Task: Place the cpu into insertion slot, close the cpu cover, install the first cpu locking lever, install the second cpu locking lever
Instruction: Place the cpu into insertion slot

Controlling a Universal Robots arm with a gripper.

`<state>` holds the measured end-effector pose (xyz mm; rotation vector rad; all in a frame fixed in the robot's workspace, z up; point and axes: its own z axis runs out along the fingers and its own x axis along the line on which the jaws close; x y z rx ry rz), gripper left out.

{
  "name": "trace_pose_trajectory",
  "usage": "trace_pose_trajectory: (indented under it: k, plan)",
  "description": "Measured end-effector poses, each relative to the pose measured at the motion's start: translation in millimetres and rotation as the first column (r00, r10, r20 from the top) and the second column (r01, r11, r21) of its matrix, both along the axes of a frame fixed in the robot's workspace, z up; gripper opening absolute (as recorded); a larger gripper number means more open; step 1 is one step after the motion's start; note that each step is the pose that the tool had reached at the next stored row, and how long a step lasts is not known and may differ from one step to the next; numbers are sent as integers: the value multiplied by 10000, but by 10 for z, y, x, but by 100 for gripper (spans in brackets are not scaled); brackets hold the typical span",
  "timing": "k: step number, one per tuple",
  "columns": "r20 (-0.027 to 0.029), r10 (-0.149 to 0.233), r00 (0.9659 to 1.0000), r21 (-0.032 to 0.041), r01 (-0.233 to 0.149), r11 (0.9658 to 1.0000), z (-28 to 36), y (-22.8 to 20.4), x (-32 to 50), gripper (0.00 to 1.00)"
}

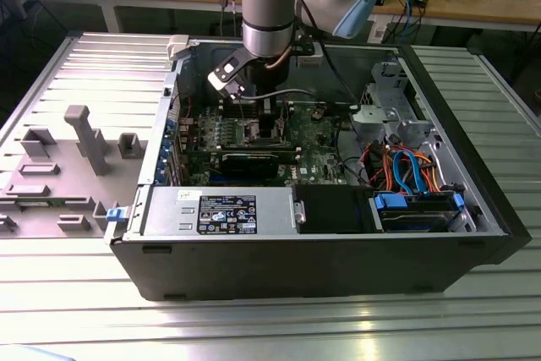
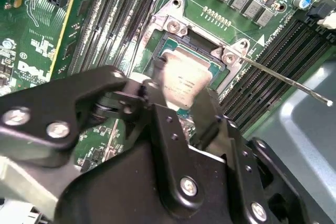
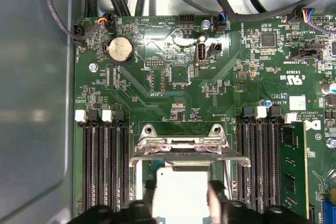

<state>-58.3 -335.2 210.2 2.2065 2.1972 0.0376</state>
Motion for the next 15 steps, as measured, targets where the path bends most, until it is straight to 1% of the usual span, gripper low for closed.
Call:
trace_pose_trajectory:
  k: [1,2,3,6,8,15]
  plan:
    - [-1,-1,10000,-2,1,10000,39,1,0,36]
    - [0,-1,10000,-8,1,10000,71,1,0,36]
    - [0,0,10000,-12,0,10000,93,1,0,29]
    - [0,-1,10000,-21,1,10000,214,1,0,11]
    - [0,-1,10000,-24,1,10000,265,1,0,11]
    - [0,-1,10000,-36,1,10000,375,1,0,11]
